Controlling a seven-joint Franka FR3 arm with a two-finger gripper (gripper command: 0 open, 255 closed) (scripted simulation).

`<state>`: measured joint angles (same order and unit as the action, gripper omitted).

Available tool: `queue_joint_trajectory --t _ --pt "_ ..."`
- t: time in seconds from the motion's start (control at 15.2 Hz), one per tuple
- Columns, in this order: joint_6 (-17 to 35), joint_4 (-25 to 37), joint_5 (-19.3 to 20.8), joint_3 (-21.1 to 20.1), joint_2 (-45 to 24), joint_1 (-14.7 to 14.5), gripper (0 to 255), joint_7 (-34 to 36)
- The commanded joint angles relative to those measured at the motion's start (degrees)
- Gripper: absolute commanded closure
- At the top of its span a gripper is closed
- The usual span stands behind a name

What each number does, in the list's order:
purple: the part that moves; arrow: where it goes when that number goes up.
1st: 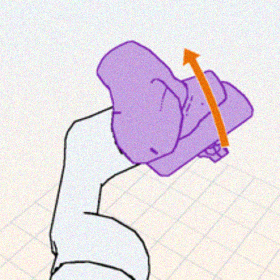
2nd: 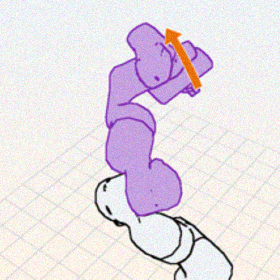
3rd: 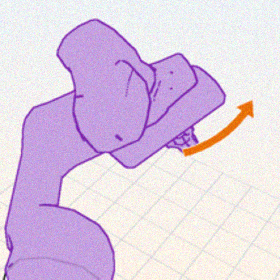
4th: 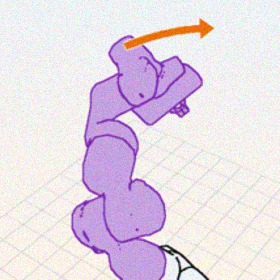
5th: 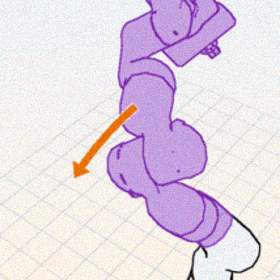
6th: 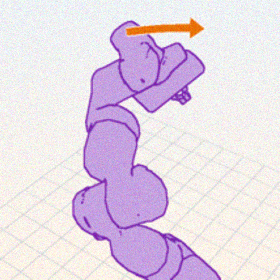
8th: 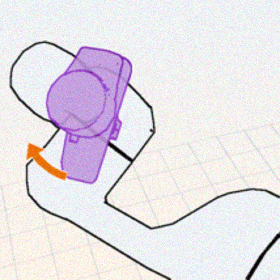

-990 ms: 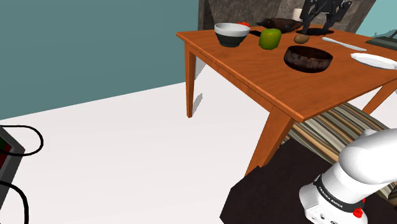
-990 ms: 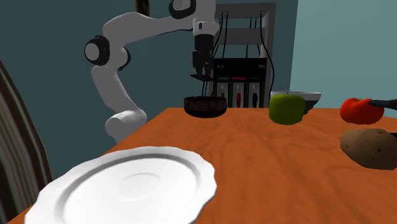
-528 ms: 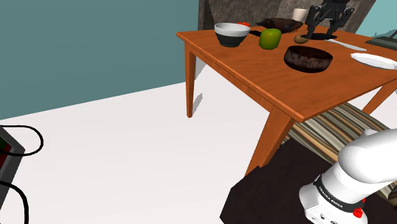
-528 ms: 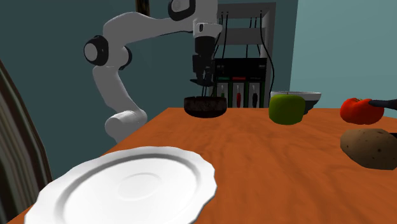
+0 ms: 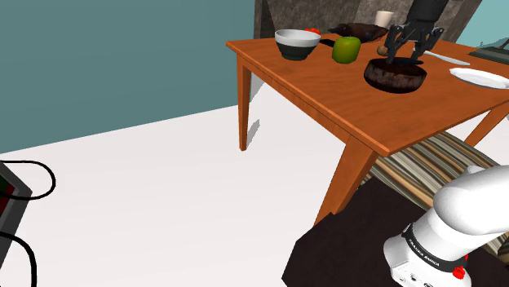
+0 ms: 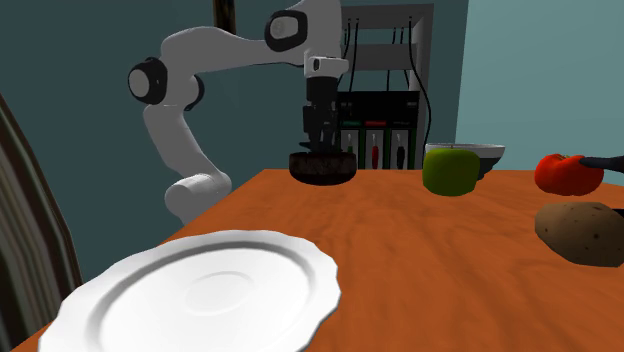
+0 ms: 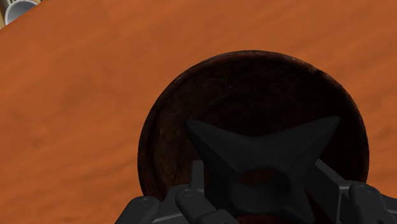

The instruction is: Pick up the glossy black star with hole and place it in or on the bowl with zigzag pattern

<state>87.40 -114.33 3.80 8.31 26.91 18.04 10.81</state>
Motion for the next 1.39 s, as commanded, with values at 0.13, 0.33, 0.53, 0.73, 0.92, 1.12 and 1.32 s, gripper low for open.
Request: queue_joint_trajectory --t 0.13,0.33,0.53,0.73,0.92,1.12,1.32 --pt "1.1 -1.5 0.0 0.0 0.4 0.0 255 0.1" --pt "1.1 -1.5 0.0 0.0 0.4 0.0 255 0.1" --pt "1.1 -1.5 0.0 0.0 0.4 0.0 0 0.1" --pt "1.1 -1.5 0.0 0.0 0.4 0.0 0 0.1" --pt "-0.8 1.0 -0.1 -0.1 -0.2 0.0 0 0.1" --pt "-6.1 8.3 -0.3 -0.1 -2.2 -0.2 0 -0.2" --pt "-6.1 8.3 -0.3 -0.1 -2.2 -0.2 0 -0.2"
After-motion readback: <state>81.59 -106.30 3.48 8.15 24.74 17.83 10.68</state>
